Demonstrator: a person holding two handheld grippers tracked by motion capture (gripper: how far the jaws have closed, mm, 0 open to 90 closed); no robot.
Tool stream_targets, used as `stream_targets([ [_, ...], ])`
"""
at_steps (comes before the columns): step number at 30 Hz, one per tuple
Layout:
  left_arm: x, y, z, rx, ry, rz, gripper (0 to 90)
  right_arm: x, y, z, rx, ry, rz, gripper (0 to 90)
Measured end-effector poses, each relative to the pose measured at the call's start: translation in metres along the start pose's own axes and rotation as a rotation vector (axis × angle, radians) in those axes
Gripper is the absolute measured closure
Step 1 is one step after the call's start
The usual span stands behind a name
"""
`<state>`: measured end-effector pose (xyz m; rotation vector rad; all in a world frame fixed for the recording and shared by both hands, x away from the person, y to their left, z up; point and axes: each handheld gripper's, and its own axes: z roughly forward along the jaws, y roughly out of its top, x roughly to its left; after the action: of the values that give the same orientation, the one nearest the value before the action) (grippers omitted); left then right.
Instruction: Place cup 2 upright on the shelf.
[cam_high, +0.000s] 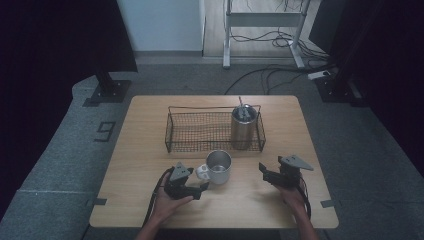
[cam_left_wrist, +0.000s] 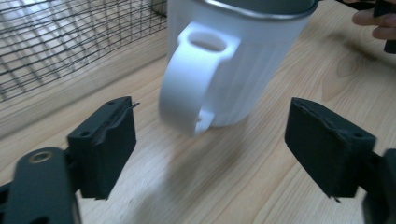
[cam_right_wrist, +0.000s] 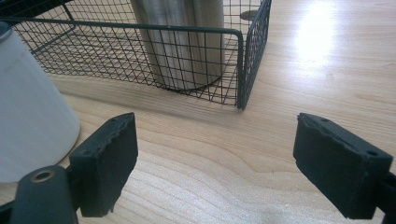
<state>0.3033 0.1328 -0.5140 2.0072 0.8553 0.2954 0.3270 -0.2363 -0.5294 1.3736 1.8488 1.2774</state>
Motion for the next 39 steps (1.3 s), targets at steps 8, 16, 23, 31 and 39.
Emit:
stream_targets([
  [8, -0.002, 0.012, 0.014, -0.002, -0.035, 0.020, 5.7, 0.000, 0.000, -0.001, 0.000, -0.002, 0.000, 13.7],
  [16, -0.003, 0.018, 0.026, 0.001, -0.056, 0.029, 0.3, -0.001, 0.000, -0.001, 0.001, -0.002, 0.001, 13.7],
  [23, -0.003, 0.020, 0.030, -0.002, -0.065, 0.028, 0.5, -0.001, 0.000, 0.000, 0.001, 0.000, 0.002, 13.7],
  [31, -0.004, 0.023, 0.035, 0.000, -0.066, 0.028, 0.6, -0.001, 0.000, -0.001, 0.000, -0.002, 0.004, 13.7],
  [39, -0.003, 0.025, 0.037, 0.008, -0.035, 0.030, 0.0, 0.000, 0.000, 0.000, 0.003, 0.003, 0.006, 13.7],
])
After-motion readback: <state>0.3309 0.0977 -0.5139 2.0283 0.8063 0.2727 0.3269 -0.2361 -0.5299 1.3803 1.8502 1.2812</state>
